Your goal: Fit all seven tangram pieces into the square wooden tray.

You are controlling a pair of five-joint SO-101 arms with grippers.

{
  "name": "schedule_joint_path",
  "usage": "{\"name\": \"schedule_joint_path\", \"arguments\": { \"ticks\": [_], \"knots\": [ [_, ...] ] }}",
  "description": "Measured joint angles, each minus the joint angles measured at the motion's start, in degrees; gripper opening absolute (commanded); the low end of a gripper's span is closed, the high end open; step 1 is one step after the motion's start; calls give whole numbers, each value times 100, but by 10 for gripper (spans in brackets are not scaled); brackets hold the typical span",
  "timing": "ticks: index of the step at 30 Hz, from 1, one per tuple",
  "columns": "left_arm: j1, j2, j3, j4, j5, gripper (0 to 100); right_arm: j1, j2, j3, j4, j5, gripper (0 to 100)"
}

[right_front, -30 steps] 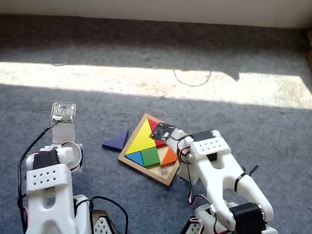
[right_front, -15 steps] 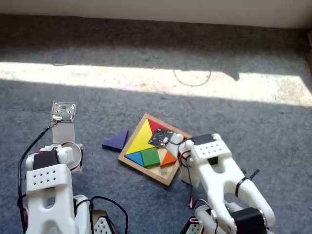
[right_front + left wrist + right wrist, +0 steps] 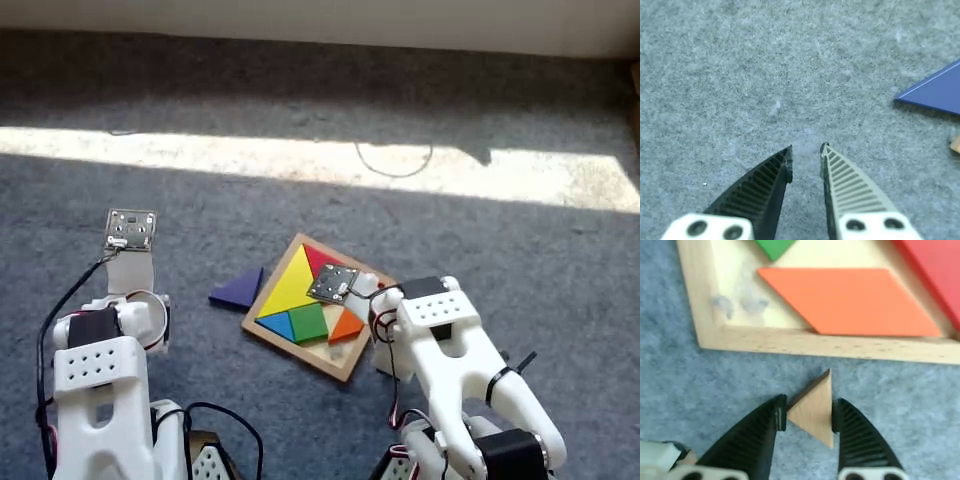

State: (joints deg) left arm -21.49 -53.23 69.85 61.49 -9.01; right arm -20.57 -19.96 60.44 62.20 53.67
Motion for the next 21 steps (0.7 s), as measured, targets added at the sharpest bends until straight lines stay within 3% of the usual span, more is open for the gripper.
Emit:
{"name": "schedule_joint_path", "arguments": {
  "ticks": [7,10,21],
  "knots": [
    [0,0,0,0,0,102,-9,-756,-800,1477,9,84],
    [0,0,0,0,0,102,-18,-1301,-993,1758,-325,84],
    [0,0,0,0,0,102,-1635,-1785,-1345,1468,-3209,84]
  ]
}}
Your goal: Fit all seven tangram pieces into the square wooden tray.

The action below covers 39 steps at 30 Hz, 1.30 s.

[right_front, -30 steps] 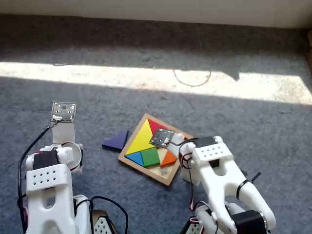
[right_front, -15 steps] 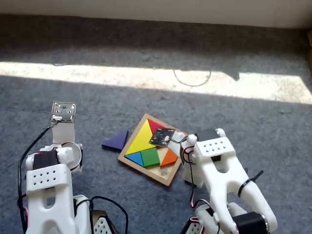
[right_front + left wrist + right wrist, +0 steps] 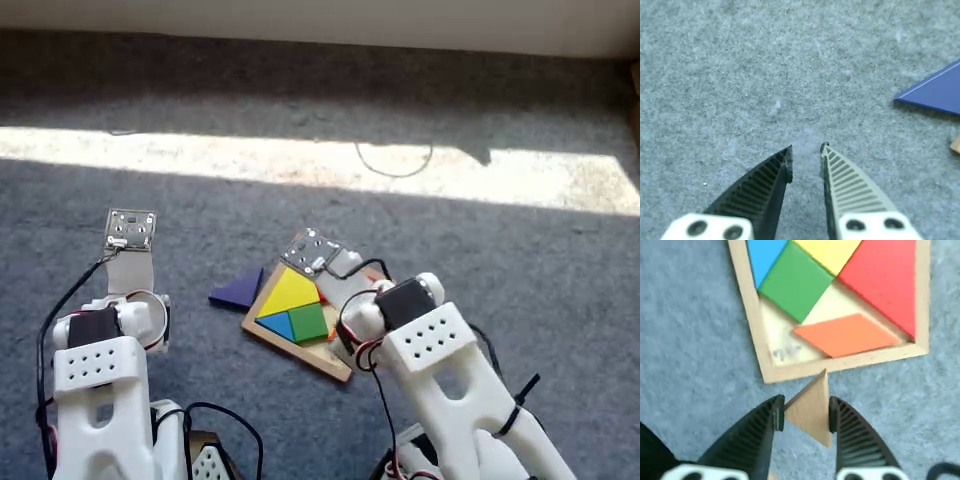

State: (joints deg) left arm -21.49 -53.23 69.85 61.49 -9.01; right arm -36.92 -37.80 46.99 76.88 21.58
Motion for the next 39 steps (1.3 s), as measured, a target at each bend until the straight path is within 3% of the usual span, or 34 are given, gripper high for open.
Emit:
{"name": "schedule_joint_path", "arguments": {
  "ticks": [13,21,28,39],
  "knots": [
    [0,0,0,0,0,102,-202,2497,-1319,-571,-2796,86],
    [0,0,0,0,0,102,-202,3103,-1749,-580,-3895,87],
    [0,0,0,0,0,102,-202,3473,-2031,-598,-5846,88],
    [0,0,0,0,0,102,97,4018,-2400,-1002,-6910,88]
  ]
}}
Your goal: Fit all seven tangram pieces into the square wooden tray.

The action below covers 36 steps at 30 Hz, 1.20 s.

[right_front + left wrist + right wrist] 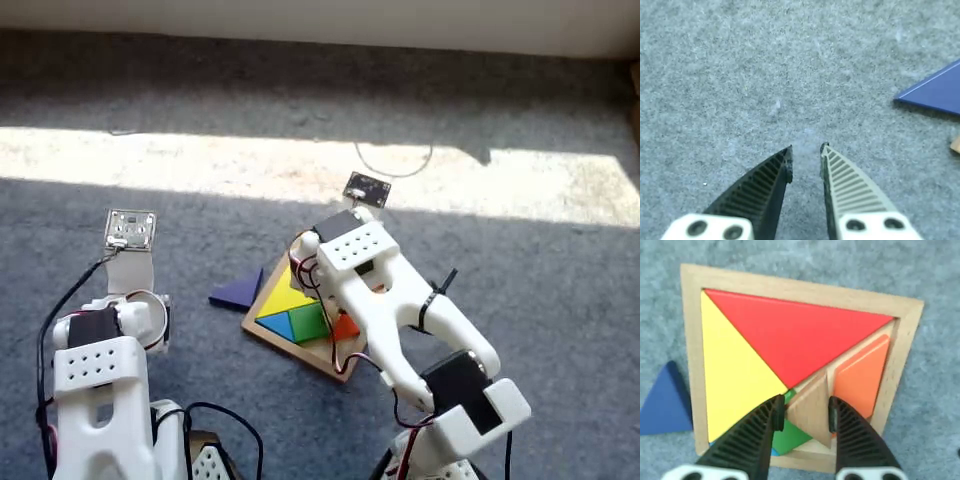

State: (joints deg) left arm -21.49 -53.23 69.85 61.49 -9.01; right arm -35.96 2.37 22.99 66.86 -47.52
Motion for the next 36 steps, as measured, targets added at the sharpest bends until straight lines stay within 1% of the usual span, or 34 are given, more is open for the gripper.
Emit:
{"name": "schedule_joint_path", "arguments": {
  "ticks": [2,6,8,20,21,23,27,29,32,36],
  "knots": [
    [0,0,0,0,0,102,88,9,0,-114,-9,97],
    [0,0,0,0,0,102,114,9,0,-185,-18,200],
    [0,0,0,0,0,102,114,9,0,-193,-44,228],
    [0,0,0,0,0,102,-9,9,0,-132,-62,227],
    [0,0,0,0,0,102,-9,9,0,-9,-62,222],
    [0,0,0,0,0,102,-9,9,-9,237,-62,179],
    [0,0,0,0,0,102,-18,-79,-273,466,290,5],
    [0,0,0,0,0,102,-18,-281,-308,501,589,17],
    [0,0,0,0,0,102,9,-580,-299,554,1055,5],
    [0,0,53,0,0,102,79,-862,176,554,1521,5]
  ]
}}
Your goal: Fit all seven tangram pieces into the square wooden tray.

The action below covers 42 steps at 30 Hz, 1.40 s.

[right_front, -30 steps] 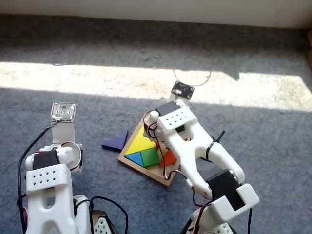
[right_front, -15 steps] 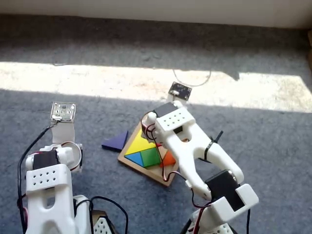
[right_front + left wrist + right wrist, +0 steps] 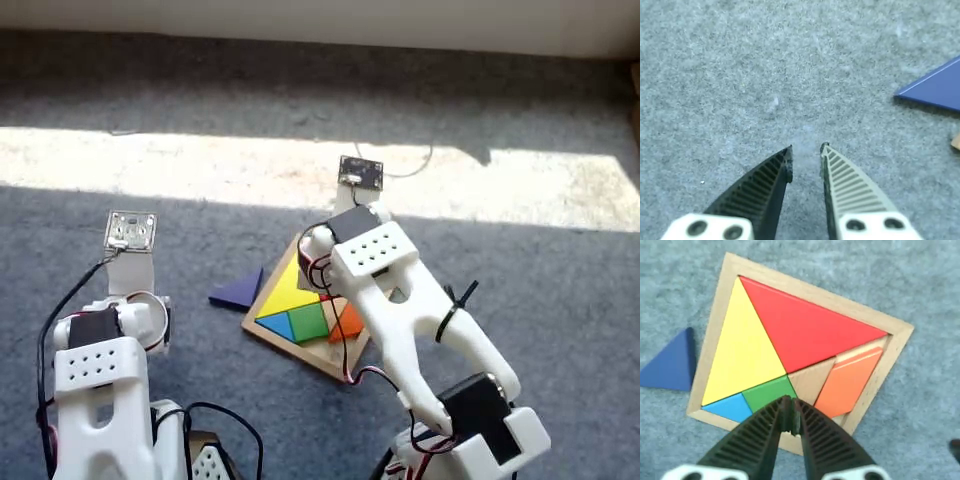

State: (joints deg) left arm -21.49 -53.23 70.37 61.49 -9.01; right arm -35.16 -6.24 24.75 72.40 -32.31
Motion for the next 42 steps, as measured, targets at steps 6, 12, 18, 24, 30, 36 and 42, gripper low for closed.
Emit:
{"name": "schedule_joint_path", "arguments": {
  "ticks": [6,12,18,24,30,36,42],
  "knots": [
    [0,0,0,0,0,102,26,-70,976,-396,431,5],
    [0,0,0,0,0,102,563,-229,1855,-1741,484,5],
    [0,0,0,0,0,102,1037,-264,1978,-2251,1029,5],
    [0,0,0,0,0,102,1125,-334,1978,-2277,1143,5],
    [0,0,0,0,0,102,1046,-1187,1978,-2013,1160,5],
    [-659,0,0,0,0,102,563,-1952,1978,-1916,1890,5],
    [-1380,0,0,-255,360,102,-62,-1969,1626,-1908,2778,5]
  ]
}}
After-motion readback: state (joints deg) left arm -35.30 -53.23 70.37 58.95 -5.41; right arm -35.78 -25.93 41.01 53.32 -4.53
